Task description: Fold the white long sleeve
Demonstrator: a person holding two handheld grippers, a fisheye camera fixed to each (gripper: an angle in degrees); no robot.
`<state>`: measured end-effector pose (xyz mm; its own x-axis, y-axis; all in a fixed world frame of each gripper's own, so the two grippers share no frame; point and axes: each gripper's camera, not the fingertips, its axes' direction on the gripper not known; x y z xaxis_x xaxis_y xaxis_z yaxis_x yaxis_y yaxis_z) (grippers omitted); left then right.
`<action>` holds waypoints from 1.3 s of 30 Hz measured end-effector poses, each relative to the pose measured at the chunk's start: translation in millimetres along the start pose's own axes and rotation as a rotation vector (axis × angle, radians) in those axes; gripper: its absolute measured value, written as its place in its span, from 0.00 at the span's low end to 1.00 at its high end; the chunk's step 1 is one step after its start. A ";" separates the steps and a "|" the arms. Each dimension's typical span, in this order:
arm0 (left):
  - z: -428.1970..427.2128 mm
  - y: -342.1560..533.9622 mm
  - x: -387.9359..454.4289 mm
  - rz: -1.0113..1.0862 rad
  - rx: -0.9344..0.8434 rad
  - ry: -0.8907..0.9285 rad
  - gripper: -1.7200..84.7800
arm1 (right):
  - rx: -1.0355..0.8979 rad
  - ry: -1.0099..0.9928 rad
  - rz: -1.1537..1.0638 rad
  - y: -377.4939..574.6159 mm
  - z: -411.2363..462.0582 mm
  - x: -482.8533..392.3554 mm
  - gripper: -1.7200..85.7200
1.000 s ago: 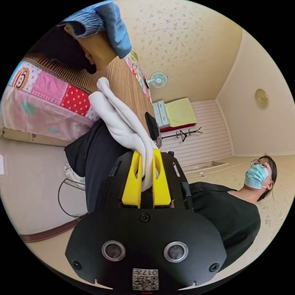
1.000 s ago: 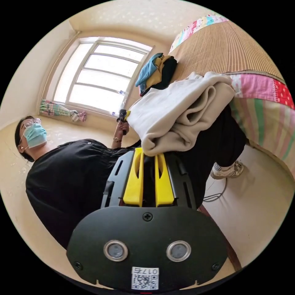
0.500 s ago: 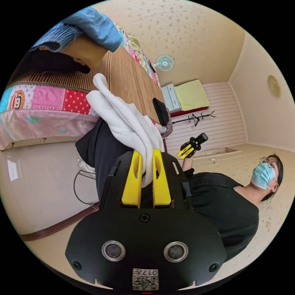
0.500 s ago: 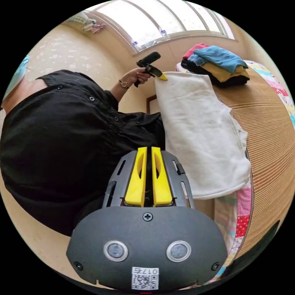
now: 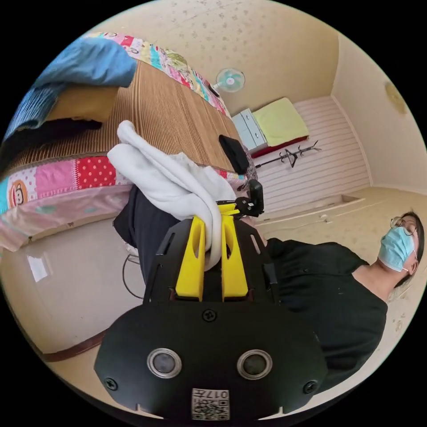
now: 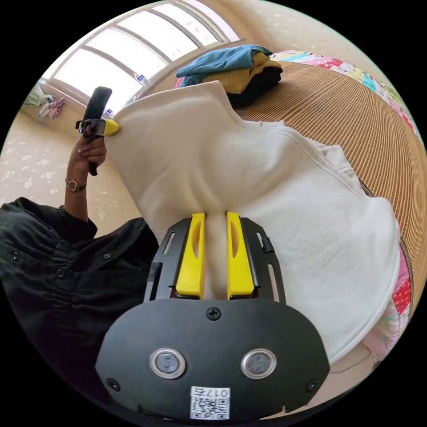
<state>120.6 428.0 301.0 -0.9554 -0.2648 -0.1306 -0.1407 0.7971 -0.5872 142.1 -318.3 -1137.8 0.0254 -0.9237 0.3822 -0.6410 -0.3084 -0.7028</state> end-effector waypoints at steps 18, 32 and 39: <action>414.6 -63.6 134.6 0.479 -0.495 -0.113 0.16 | 0.615 -0.153 0.604 249.3 -179.9 149.4 0.13; 251.1 7.4 36.7 0.305 -0.058 -0.210 0.20 | 0.413 -0.290 0.654 253.0 -183.8 161.0 0.20; 307.6 -5.7 14.7 0.288 -0.291 -0.449 0.15 | 0.168 -0.377 0.517 228.9 -168.3 166.7 0.08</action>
<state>187.2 252.7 56.6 -0.7716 -0.1686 -0.6134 -0.0183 0.9697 -0.2436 -129.5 -504.7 -1134.1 0.0331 -0.9691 -0.2444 -0.5148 0.1931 -0.8353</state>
